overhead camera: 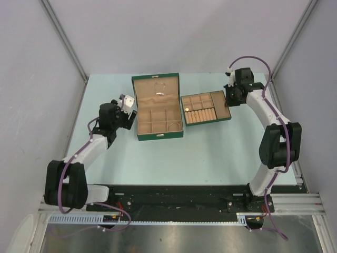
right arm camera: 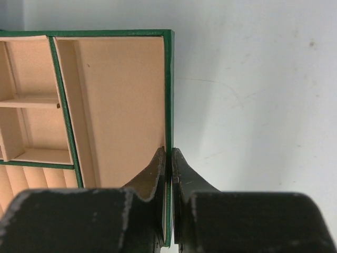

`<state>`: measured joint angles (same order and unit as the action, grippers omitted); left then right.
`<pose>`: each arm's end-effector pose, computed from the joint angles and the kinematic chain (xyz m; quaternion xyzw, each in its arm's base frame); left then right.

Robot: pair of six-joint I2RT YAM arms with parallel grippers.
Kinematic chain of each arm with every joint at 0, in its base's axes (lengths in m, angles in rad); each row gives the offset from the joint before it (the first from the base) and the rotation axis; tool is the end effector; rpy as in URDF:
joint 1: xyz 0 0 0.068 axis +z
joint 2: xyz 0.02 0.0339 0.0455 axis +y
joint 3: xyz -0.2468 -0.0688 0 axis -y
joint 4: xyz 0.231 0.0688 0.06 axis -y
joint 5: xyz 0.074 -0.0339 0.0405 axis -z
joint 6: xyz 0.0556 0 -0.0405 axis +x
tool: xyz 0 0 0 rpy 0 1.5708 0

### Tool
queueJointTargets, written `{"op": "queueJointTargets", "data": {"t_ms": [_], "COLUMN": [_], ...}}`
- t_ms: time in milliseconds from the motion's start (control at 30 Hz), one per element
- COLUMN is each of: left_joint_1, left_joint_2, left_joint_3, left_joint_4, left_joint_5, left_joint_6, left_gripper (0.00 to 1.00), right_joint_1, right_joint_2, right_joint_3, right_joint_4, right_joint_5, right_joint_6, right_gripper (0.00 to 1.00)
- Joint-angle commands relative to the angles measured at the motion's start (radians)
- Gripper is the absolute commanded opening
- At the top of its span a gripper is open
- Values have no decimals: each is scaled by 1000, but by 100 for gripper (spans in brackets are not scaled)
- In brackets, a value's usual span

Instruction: Organize the mixed jewelry

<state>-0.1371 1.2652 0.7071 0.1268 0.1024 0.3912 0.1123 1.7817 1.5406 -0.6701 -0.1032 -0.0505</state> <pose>0.2874 -0.0454 0.2234 0.2462 0.8046 0.0255 0.5398 0.3865 0.0493 0.2558 -0.0935 0.9404 0.0588 0.3218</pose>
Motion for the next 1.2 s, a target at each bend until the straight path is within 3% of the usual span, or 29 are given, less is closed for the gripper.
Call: {"op": "queueJointTargets", "data": {"t_ms": [0, 267, 567, 867, 1167], "left_joint_1": [45, 74, 74, 68, -5], "left_joint_2": [95, 255, 376, 398, 344], "left_joint_3": [57, 109, 201, 209, 166], "left_joint_4": [43, 37, -56, -87, -82], "left_joint_5": [-32, -32, 59, 161, 166], "left_joint_6": [-28, -87, -212, -313, -321], "left_gripper": [78, 78, 78, 80, 82], "right_joint_1": [67, 193, 254, 299, 326], "right_joint_2": [-53, -21, 62, 140, 196], "right_joint_3": [9, 52, 161, 236, 262], "right_joint_4": [15, 18, -3, -17, -23], "right_joint_5": [-24, -3, -12, 3, 42], "right_joint_6": [35, 46, 104, 141, 133], "right_gripper": [0, 0, 0, 0, 0]}}
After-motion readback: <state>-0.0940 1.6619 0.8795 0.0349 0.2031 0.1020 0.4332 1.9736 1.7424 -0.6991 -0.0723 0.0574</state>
